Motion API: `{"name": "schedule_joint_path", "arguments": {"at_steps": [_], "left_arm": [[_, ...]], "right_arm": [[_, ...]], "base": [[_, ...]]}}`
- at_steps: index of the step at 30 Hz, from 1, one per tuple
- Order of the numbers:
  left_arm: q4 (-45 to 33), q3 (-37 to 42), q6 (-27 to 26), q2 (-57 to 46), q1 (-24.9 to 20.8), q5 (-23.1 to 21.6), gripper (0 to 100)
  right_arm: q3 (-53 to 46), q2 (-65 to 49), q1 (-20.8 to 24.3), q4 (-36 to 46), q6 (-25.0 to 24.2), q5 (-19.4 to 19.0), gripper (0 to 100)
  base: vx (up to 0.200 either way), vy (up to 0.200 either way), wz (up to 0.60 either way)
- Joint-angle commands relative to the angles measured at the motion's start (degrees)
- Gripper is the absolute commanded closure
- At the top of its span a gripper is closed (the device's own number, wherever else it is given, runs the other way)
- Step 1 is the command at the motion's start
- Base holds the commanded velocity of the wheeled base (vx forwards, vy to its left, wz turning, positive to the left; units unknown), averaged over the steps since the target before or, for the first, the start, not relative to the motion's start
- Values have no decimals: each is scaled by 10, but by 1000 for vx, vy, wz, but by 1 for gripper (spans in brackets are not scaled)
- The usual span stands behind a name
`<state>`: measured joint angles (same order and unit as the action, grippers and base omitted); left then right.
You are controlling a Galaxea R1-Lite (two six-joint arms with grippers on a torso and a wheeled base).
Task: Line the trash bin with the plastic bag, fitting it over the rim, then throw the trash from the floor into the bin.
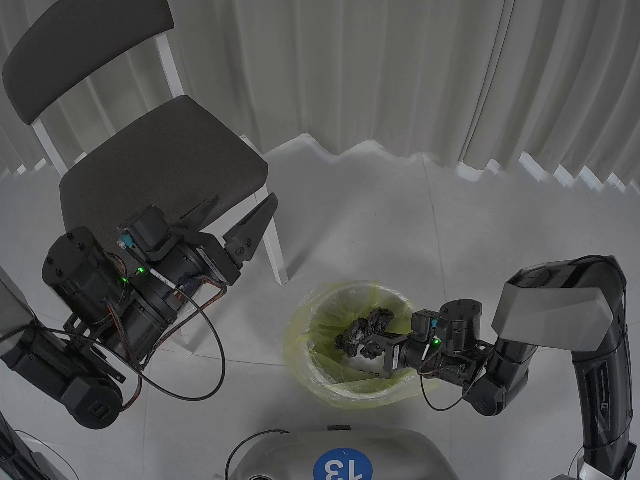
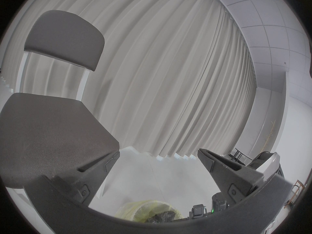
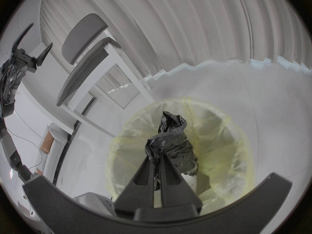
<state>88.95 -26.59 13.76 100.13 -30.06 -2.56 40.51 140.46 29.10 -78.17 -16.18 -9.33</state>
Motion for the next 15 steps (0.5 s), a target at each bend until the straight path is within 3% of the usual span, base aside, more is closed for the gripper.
{"name": "schedule_joint_path", "arguments": {"at_steps": [1, 15], "left_arm": [[8, 0, 0, 1, 0, -1, 0], [8, 0, -1, 1, 0, 0, 0]], "right_arm": [[-2, 20, 23, -1, -1, 1, 100], [8, 32, 25, 1, 0, 6, 100]], "base": [[0, 0, 0], [0, 0, 0]]}}
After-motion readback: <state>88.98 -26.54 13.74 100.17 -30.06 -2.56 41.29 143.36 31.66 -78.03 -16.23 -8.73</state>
